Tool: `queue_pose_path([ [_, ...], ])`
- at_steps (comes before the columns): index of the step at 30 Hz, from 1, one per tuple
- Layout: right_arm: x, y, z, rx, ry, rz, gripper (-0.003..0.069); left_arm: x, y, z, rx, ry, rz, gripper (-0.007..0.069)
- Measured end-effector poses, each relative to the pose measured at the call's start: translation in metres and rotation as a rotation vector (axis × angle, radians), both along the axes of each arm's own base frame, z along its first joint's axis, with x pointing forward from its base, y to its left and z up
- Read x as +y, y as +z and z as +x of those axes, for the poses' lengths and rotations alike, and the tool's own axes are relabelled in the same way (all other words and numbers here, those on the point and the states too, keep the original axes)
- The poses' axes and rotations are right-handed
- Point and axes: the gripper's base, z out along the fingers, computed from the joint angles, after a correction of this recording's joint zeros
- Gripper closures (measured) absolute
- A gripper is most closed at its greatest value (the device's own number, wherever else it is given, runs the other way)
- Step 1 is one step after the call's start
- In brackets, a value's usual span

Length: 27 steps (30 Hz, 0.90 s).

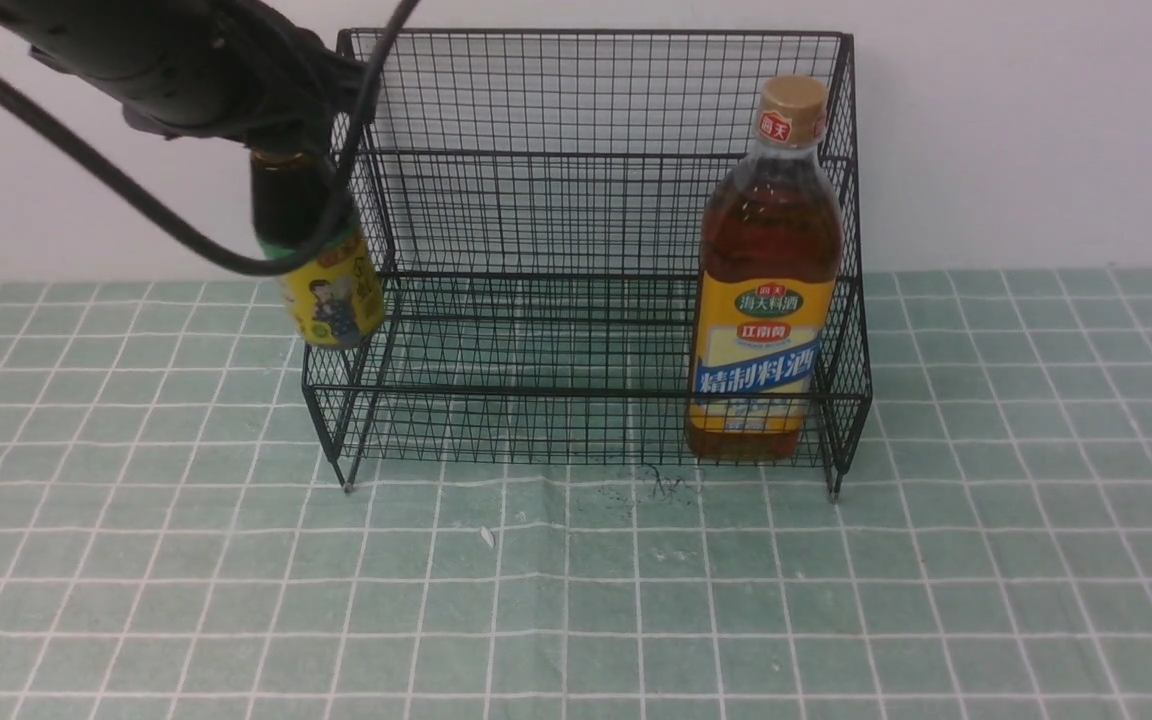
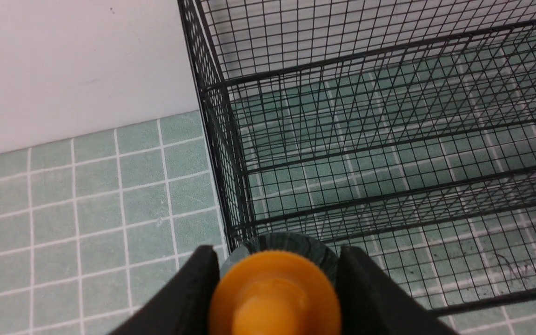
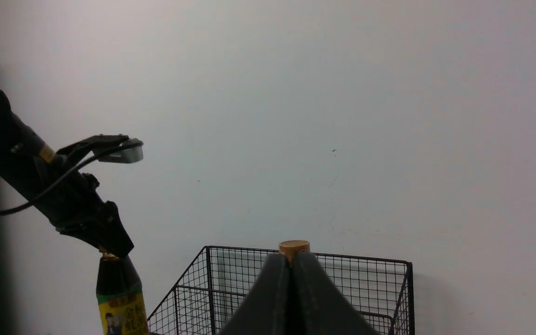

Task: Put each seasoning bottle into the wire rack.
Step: Use the left arm to put the condiment bottle back on the shelf

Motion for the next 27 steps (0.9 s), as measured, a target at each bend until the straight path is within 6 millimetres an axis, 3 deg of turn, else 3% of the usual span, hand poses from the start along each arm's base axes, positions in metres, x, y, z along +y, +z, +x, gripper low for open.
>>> queue_pose_path([
  [11, 0.000, 0.000, 0.000, 0.000, -0.001, -0.001, 0.0673, -0.013, -0.043, 0.032, 0.082, -0.008, -0.006, 0.0334],
  [27, 0.000, 0.000, 0.000, 0.000, -0.001, -0.001, 0.0673, -0.026, -0.087, 0.047, 0.209, -0.038, 0.039, 0.0335],
])
